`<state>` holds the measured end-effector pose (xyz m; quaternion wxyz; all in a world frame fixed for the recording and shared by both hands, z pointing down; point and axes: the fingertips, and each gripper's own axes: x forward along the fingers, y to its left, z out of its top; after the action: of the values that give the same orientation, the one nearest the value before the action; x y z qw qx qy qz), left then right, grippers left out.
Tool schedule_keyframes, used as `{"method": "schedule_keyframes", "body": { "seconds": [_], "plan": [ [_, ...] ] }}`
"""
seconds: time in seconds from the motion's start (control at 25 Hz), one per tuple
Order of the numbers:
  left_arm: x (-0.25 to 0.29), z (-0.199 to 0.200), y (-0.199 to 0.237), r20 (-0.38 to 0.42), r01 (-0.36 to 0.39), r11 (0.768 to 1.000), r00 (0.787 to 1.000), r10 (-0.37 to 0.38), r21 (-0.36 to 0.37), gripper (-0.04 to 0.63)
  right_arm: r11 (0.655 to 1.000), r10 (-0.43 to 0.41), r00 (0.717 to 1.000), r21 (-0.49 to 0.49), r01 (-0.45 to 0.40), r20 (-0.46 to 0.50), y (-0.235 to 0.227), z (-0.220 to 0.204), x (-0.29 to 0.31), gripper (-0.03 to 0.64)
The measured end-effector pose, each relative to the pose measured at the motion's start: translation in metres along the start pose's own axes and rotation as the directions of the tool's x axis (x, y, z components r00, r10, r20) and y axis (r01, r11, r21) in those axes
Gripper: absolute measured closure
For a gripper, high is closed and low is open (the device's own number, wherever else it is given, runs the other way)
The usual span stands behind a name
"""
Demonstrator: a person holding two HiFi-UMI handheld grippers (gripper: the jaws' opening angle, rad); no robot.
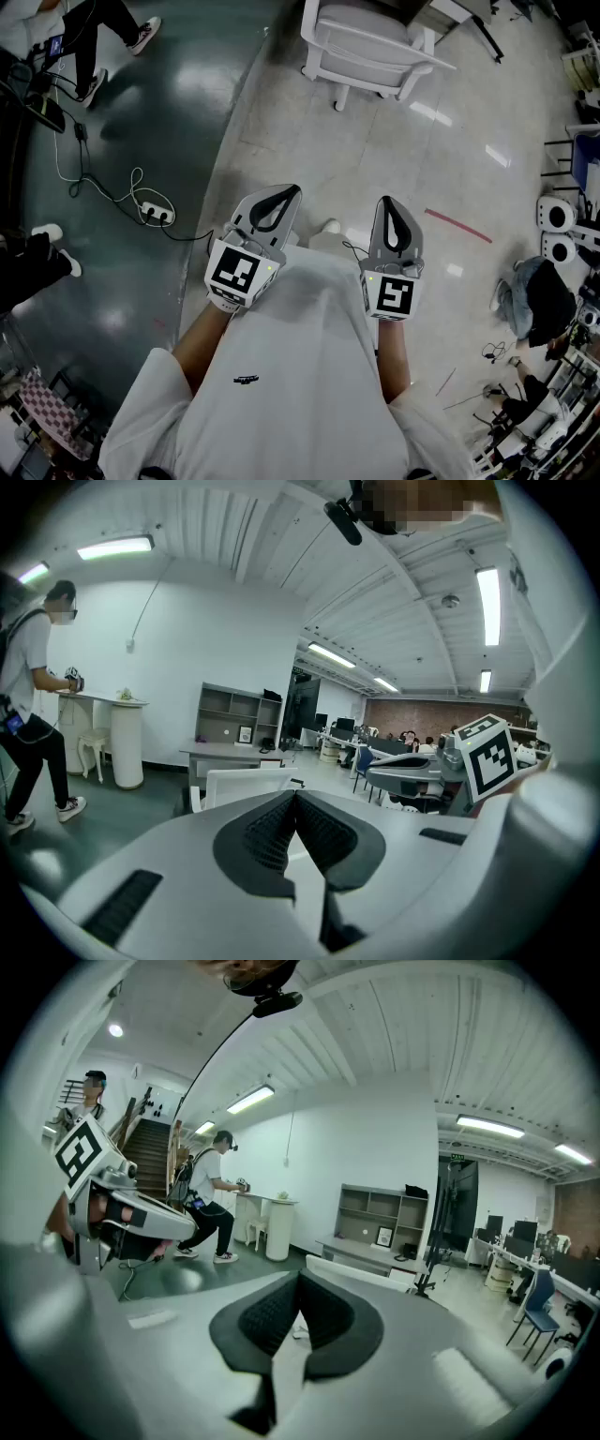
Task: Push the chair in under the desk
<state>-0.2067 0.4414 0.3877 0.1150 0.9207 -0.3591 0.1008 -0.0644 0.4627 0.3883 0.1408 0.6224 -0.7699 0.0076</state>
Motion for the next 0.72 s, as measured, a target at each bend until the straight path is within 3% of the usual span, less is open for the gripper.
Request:
{"method": "schedule_keyframes", "body": {
  "seconds": [0.24,0.44,0.56,0.72],
  "plan": [
    [0.011,0.015,-0.05,0.007,0.001,1.0,1.0,-0.001,0.019,0.588,0.999,0.018,0.998,0.048,-0.021,0.06,-0.03,0.012,-0.03,0.604],
    [0.029,0.031,-0.079,0.017,-0.004,0.999,1.0,0.003,0.051,0.588,0.984,0.016,0.992,0.172,-0.038,0.128,-0.063,0.01,-0.044,0.604],
    [0.039,0.028,-0.093,0.001,-0.012,0.999,1.0,0.012,0.042,0.588,0.986,0.027,0.991,0.161,-0.048,0.13,-0.075,0.004,-0.051,0.604],
    [0.051,0.021,-0.117,-0.031,-0.012,0.996,0.999,0.015,0.088,0.588,0.988,0.052,0.986,0.135,-0.074,0.161,-0.091,-0.005,-0.062,0.604]
  ]
}}
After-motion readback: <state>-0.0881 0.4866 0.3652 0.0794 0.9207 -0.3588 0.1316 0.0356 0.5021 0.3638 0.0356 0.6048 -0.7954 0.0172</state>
